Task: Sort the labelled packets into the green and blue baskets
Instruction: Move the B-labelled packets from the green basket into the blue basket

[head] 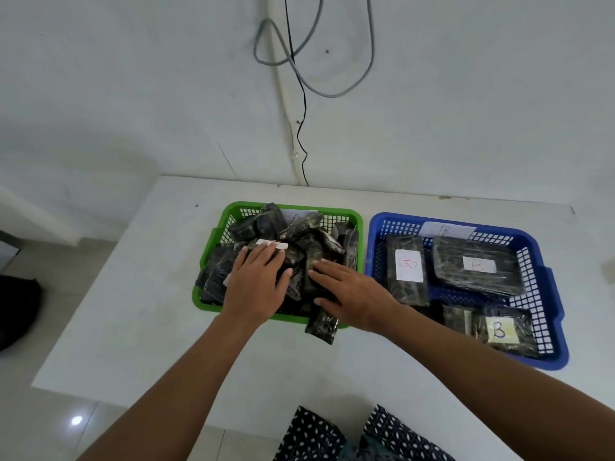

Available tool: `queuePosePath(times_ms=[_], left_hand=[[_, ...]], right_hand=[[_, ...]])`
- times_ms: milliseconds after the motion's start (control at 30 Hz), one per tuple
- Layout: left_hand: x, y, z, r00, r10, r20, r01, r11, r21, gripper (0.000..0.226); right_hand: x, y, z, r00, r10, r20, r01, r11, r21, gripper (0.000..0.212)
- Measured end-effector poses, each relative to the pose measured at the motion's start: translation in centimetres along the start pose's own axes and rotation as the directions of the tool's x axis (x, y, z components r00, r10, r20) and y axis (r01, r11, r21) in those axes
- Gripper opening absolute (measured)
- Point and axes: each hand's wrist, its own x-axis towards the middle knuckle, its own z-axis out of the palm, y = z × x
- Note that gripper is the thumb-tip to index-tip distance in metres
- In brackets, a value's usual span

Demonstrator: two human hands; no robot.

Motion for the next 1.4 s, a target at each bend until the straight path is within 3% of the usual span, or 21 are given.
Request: queuePosePath(times_ms=[167,267,367,433,500,667,767,867,967,1033,1133,1233,1400], left_hand=[[0.1,-0.2,0.2,0.999,0.018,-0.035,-0.02,0.998,-0.055,0.041],[0.7,-0.4,0.2,0.997,0.018,-0.074,-0.031,0.985,-0.171,0.04],[1.8,-0.1,-0.1,0.996,-0.044,-0.078,0.007,0.908,-0.419,0.042],[2.7,0.5,-0.4,0.99,-0.13,-0.061,0.07,0.811,-0.581,0.043],[3.8,1.4,-0.8,0.974,-0.226,0.027,0.176,0.671,-0.72,0.043],[5.5,4.5,-0.9,0.901,-0.26,0.348,0.385,0.106,-0.917,0.017],[5.7,6.0,-0.7,0.886,-0.231,0.402,0.409,-0.022,-0.912,0.014],[5.9,7.9,0.0,0.888,-0.142,0.437,0.445,0.027,-0.895,0.018],[6.0,10.4,1.2,0.895,-0.067,0.442,0.447,0.159,-0.88,0.02],[6.0,12.2,2.0,0.917,-0.07,0.393,0.392,0.348,-0.852,0.024],[5.6,14.6,2.9,0.956,-0.092,0.277,0.268,0.658,-0.704,0.039],[4.5,15.8,3.8,0.97,-0.075,0.23,0.199,0.787,-0.584,0.05],[3.1,16.0,5.5,0.993,0.007,0.121,0.03,0.953,-0.302,0.052]], right_hand=[[0.7,-0.2,-0.8,0.982,-0.007,-0.187,0.014,0.999,0.035,0.043],[1.8,0.0,-2.1,0.922,0.259,-0.288,-0.162,0.933,0.322,0.037],[3.0,0.6,-3.7,0.743,0.627,-0.236,-0.304,0.63,0.715,0.028],[3.5,1.0,-4.6,0.636,0.764,-0.108,-0.233,0.323,0.917,0.024],[3.3,1.2,-5.4,0.602,0.798,-0.026,-0.14,0.137,0.981,0.02],[1.6,1.8,-6.4,0.565,0.824,0.042,-0.083,0.006,0.996,0.02],[0.4,2.3,-7.0,0.512,0.857,0.062,-0.088,-0.02,0.996,0.02],[-2.5,3.3,-7.8,0.575,0.815,0.073,-0.134,0.006,0.991,0.038],[-6.4,4.9,-8.8,0.633,0.77,0.085,-0.288,0.133,0.948,0.039],[-8.7,5.9,-9.3,0.622,0.776,0.103,-0.384,0.188,0.904,0.029],[-11.8,7.4,-9.3,0.551,0.827,0.112,-0.478,0.203,0.854,0.024],[-14.0,8.4,-8.9,0.52,0.844,0.133,-0.529,0.196,0.826,0.02],[-14.9,8.4,-6.7,0.589,0.779,0.216,-0.681,0.334,0.651,0.02]])
